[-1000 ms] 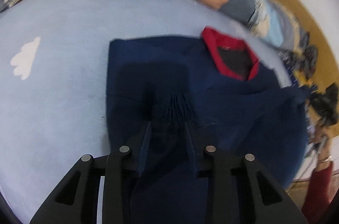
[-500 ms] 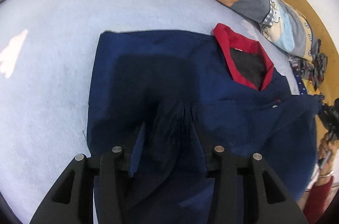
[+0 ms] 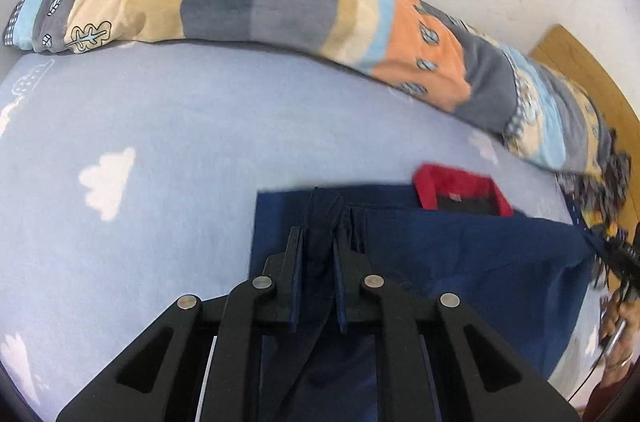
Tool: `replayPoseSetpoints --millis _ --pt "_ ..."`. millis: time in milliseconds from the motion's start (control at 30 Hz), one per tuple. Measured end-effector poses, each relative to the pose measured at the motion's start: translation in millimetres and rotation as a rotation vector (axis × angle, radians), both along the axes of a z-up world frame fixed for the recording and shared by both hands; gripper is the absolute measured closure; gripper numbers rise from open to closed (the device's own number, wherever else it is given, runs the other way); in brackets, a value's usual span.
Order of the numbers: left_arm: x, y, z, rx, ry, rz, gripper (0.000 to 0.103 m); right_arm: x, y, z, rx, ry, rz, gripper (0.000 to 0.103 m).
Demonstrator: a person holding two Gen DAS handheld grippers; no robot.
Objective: Fold large clothes
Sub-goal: 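Lift the hem and fold it toward the red collar with both grippers, then lower the hem onto the shirt and open both grippers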
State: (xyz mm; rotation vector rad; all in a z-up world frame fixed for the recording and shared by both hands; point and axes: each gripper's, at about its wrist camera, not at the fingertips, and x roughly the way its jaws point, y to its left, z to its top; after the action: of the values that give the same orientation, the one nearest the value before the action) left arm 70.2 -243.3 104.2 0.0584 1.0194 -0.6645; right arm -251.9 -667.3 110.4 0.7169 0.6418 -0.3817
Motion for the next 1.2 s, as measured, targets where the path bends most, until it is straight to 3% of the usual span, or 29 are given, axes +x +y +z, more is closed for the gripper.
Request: replayPoseSetpoints --millis 100,233,333,400,433,467,500,733,800,867,933,967,1067,1133,1200 --pt "28.9 -9.4 -14.7 0.026 0.018 0.058 0.090 27.2 -7.9 -11.7 -0.001 0.044 -0.014 0.088" --pt "55.4 -25.5 -47.4 0.058 0.071 0.100 0.089 57.0 -25.5 -49.1 -0.003 0.136 -0.056 0.088" --pt "62.9 -32.9 -71.5 0.113 0.087 0.113 0.082 63.1 -50.8 -85.6 0.166 0.159 -0.095 0.087" --pt "64.2 -28.3 -74.0 0.078 0.102 0.121 0.078 53.1 -65.3 -94.7 0.296 0.079 -0.129 0.079" --pt "65.1 -23.5 -71.4 0.047 0.115 0.120 0.074 46.2 -71.4 -92.9 0.356 0.028 -0.134 0.074" --pt "64.6 -18.5 -67.0 0.011 0.119 0.110 0.074 41.7 -74.0 -87.6 0.369 -0.004 -0.130 0.063" --pt "63.0 -12.1 -58.0 -0.014 0.102 0.105 0.074 37.5 -75.0 -79.5 0.367 -0.032 -0.117 0.059" --pt "37.1 12.1 -4.5 -0.097 0.009 0.054 0.070 17.9 -52.8 -13.9 0.295 -0.145 -0.018 0.039" --pt "23.2 13.1 5.0 -0.112 -0.002 0.019 0.070 15.4 -47.4 -6.0 0.270 -0.130 -0.027 0.021" --pt "9.6 13.1 7.7 -0.095 -0.021 -0.005 0.062 6.4 -49.1 -8.2 0.285 -0.139 -0.059 0.017" --pt "-0.9 10.4 5.9 -0.076 -0.034 -0.026 0.061 -8.0 -56.5 -20.5 0.372 -0.146 -0.115 0.016" --pt "-6.2 9.8 5.1 -0.067 -0.032 -0.042 0.061 -10.7 -56.0 -19.8 0.354 -0.156 -0.119 0.016" --pt "-27.6 3.3 -1.4 -0.038 -0.010 -0.102 0.061 5.8 -31.4 -6.3 0.073 0.013 -0.053 0.019" --pt "-43.0 -5.2 -12.0 0.006 0.007 -0.134 0.059 28.7 -2.2 -8.0 -0.089 0.107 0.046 0.033" --pt "-55.6 -18.2 -29.2 0.081 0.008 -0.155 0.049 53.3 30.5 -24.5 -0.202 0.199 0.142 0.046"
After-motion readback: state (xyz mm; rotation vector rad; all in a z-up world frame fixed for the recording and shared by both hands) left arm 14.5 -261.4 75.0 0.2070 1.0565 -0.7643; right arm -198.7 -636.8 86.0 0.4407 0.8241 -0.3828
